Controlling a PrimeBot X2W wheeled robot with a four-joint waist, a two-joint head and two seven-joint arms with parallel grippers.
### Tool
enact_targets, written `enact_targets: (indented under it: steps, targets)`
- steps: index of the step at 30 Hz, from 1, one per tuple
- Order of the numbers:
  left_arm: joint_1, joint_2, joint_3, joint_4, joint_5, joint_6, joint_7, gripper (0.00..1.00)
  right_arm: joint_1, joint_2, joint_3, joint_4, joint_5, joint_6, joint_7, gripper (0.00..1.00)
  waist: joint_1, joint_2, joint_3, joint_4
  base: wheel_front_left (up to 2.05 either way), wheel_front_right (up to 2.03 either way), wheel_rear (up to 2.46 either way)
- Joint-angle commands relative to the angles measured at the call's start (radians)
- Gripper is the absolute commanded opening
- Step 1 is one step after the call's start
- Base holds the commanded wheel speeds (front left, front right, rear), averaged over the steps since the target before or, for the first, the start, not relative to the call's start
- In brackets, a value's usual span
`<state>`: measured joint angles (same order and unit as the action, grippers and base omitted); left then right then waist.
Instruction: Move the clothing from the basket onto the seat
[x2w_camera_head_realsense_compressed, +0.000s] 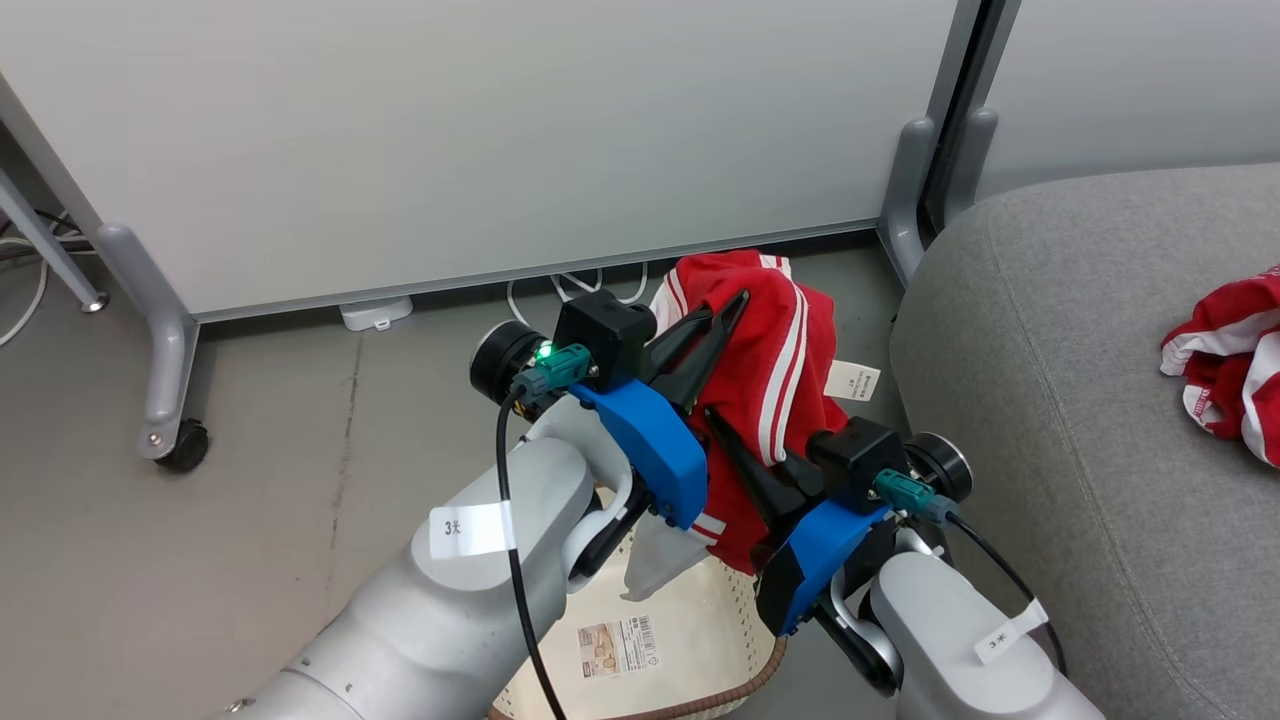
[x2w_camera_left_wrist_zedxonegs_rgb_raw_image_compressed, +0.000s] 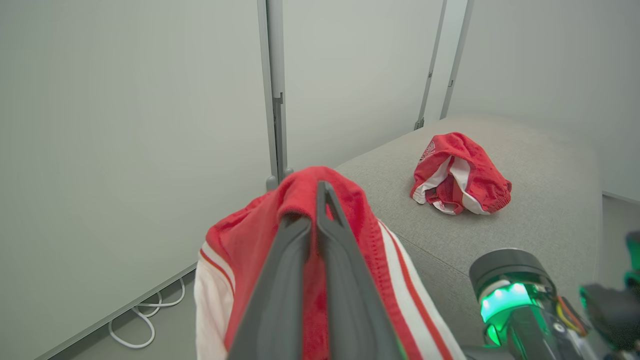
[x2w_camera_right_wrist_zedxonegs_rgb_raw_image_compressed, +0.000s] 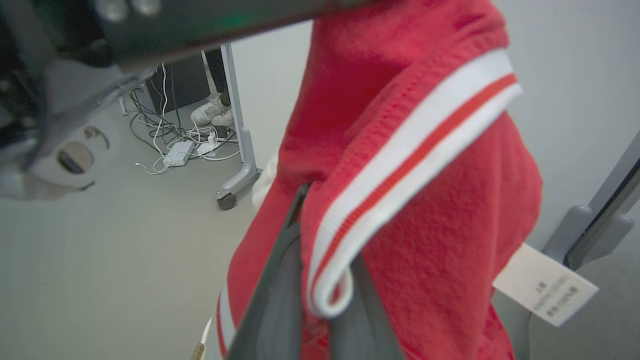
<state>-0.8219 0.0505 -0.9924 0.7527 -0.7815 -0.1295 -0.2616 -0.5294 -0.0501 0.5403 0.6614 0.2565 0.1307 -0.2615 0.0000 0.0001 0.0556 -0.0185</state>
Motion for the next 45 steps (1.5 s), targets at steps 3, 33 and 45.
enact_targets:
  steps: [3,33,45]
  targets:
    - [-0.004,0.000,0.009,0.002,0.008,-0.002,-0.005,0.07,0.007,0.000,-0.007,-0.002,-0.008,0.000,-0.005,0.00,0.0000,-0.0001,-0.001,0.000,0.00,0.00,0.00]
    - [0.542,0.150,0.451,-0.421,0.340,-0.002,-0.004,1.00,0.044,0.000,-0.099,-0.048,-0.062,0.000,-0.005,0.00,0.0000,-0.0001,0.004,0.000,0.00,0.00,0.00]
    - [0.682,0.147,0.555,-0.472,0.404,-0.002,-0.004,1.00,0.062,0.000,-0.118,-0.050,-0.072,0.000,-0.005,0.00,0.0000,-0.0001,-0.004,0.003,0.00,0.00,0.00]
